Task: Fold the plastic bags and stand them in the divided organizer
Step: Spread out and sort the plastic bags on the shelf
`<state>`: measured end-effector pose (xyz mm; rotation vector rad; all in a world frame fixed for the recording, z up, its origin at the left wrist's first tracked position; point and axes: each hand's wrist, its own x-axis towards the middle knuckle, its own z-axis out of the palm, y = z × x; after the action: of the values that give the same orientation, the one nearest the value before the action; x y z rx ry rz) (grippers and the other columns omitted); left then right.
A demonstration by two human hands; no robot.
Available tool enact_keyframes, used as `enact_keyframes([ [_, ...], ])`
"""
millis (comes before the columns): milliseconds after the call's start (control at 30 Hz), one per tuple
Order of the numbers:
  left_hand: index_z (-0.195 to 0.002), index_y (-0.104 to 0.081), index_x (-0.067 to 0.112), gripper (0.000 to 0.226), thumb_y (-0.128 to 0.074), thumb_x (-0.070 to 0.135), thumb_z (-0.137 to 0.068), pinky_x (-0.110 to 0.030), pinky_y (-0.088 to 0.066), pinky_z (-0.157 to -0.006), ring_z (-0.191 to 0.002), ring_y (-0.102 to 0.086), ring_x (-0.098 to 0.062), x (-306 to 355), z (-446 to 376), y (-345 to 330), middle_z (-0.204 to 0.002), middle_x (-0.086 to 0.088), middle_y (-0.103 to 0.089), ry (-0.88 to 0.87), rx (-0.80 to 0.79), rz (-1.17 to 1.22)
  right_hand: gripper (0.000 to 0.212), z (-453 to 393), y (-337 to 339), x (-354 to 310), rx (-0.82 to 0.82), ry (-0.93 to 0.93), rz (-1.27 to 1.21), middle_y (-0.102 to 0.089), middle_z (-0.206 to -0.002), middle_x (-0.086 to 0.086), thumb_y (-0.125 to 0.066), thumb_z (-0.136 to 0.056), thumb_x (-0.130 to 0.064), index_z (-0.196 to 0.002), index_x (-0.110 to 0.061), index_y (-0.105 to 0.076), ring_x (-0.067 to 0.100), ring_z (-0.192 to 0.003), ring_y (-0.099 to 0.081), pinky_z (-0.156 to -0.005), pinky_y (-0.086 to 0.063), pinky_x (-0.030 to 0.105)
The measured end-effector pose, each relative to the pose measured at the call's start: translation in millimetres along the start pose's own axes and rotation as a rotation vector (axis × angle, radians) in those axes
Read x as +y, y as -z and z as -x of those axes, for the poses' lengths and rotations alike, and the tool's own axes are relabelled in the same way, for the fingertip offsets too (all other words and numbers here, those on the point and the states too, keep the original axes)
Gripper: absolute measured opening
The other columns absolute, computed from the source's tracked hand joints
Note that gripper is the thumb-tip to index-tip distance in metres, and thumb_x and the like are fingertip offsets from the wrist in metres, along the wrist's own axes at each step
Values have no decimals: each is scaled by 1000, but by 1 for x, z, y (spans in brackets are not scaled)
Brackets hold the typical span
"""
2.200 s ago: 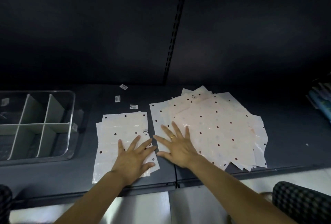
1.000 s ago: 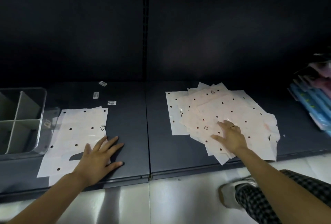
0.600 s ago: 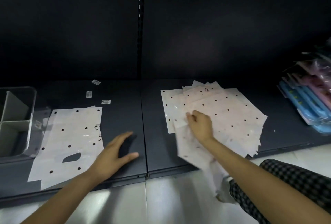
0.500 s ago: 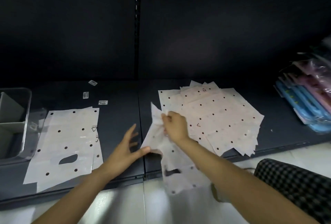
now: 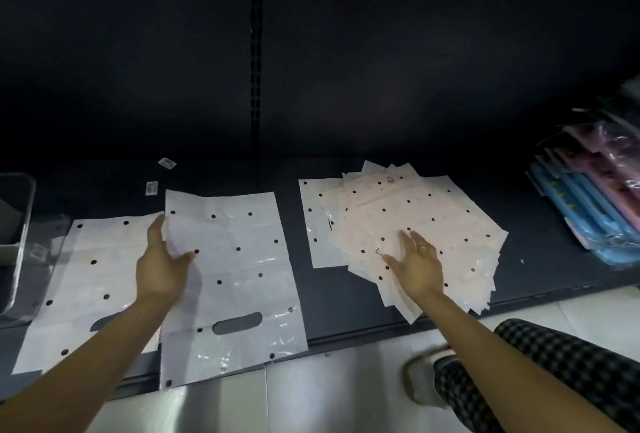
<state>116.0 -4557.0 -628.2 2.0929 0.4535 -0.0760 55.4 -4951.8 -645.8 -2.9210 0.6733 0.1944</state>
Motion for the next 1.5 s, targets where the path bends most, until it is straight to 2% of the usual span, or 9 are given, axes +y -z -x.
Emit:
enact_keyframes([
  [200,-148,-25,16,74,-65,13,-87,-48,-24,-113,-142,-16,-32,3,13,-13,-156,-8,-16,-160,-4,-157,31,2,1,0,240,-6,-107,-62,-122,8,-43,-99,-24,-118,-11,-63,29,-108,-52,-76,-44,33],
  [367,-134,-48,17,48,-63,18,-88,-40,-38,-104,-126,-44,-23,14,48,-26,-141,-2,-46,-254,-279,11,26,15,15,-52,381,69,-292,-69,-101,13,-47,-97,-17,-103,-5,-69,31,-93,-59,-67,-46,33],
  [533,-133,-44,24,60,-54,53,-81,-38,-49,-94,-112,-59,-23,45,73,-38,-130,-4,-54,191,-560,550,12,54,18,-120,281,498,-416,-69,-81,6,-61,-88,-10,-85,-9,-73,26,-78,-60,-63,-47,28],
  [667,-142,-30,24,76,-47,65,-81,-40,-56,-71,-102,-62,-29,45,45,-7,-129,-10,-51,497,-419,916,23,74,23,-129,256,1012,-301,-72,-77,1,-82,-62,-2,-82,-11,-76,19,-63,-66,-48,-53,23],
  [800,-148,-19,30,81,-57,56,-81,-40,-46,-90,-106,-59,-23,16,25,31,-134,-8,-49,489,-225,910,47,70,26,-124,205,1158,-88,-74,-86,-3,-85,-43,7,-83,-15,-76,11,-63,-69,-44,-52,21],
  [933,-125,-46,27,61,-49,67,-78,-36,-48,-80,-94,-66,-20,1,26,56,-107,0,-68,417,-289,765,39,57,24,-125,161,1172,-46,-73,-103,5,-85,-47,2,-82,-11,-73,17,-80,-72,-55,-58,26],
  [1033,-129,-46,29,48,-66,35,-85,-36,-52,-69,-93,-65,-28,-8,29,56,-118,-10,-61,381,-269,561,14,36,17,-131,-13,1127,-28,-50,-140,0,-63,-82,-5,-95,-8,-66,22,-123,-53,-103,-41,25],
  [1233,-128,-48,29,53,-58,-4,-87,-43,-57,-70,-90,-62,-39,-36,62,23,-121,-14,-53,329,52,503,41,35,7,-171,-123,427,-704,-14,-156,-9,-43,-98,-12,-137,-23,-45,8,-142,-17,-111,-14,14],
  [1500,-111,-62,19,28,-66,10,-85,-30,-40,-78,-98,-51,-30,-47,121,-5,-108,-9,-46,100,74,13,52,84,-32,-180,-267,743,38,-5,-159,-6,-33,-98,-48,-148,-37,-20,20,-146,3,-118,2,41],
])
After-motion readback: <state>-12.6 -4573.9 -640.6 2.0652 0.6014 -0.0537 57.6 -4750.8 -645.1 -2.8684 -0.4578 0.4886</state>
